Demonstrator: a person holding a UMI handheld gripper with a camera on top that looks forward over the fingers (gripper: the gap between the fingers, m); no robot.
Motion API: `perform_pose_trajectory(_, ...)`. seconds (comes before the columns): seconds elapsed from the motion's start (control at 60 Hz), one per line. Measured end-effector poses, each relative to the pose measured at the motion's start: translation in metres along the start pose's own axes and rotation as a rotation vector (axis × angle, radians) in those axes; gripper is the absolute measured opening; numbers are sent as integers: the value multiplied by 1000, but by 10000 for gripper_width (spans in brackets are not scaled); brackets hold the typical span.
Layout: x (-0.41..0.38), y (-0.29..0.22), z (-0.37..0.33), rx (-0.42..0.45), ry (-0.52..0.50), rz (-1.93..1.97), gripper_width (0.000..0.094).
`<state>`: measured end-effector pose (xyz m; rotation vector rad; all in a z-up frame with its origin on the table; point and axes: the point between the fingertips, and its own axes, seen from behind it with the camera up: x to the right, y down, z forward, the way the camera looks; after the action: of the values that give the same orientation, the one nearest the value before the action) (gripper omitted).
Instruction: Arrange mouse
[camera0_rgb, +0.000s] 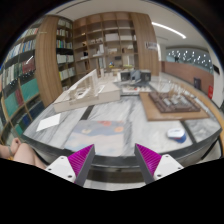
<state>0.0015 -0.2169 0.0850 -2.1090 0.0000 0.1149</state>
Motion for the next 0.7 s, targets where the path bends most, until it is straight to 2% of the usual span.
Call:
perform_pose_trajectory(0.017, 8, -5, 0, 13, 13, -9, 827)
perform_pose_trajectory(0.033, 16, -9, 0, 23, 28, -17, 870)
perform_pose_trajectory(0.05, 27, -14, -3, 30, 44, -25, 823)
perform_pose_trajectory(0.167, 81, -25, 8, 76, 124, -71, 822)
perform_pose_trajectory(0.217, 135, -35, -22, 78, 165, -93, 822)
perform_pose_trajectory(0.333, 210, -23, -14, 58, 226, -117, 818)
perform_pose_trajectory(0.45, 263, 8, 15, -10, 250, -104, 815)
perform_pose_trajectory(0.7, 317, 17, 74, -18, 264, -151, 817)
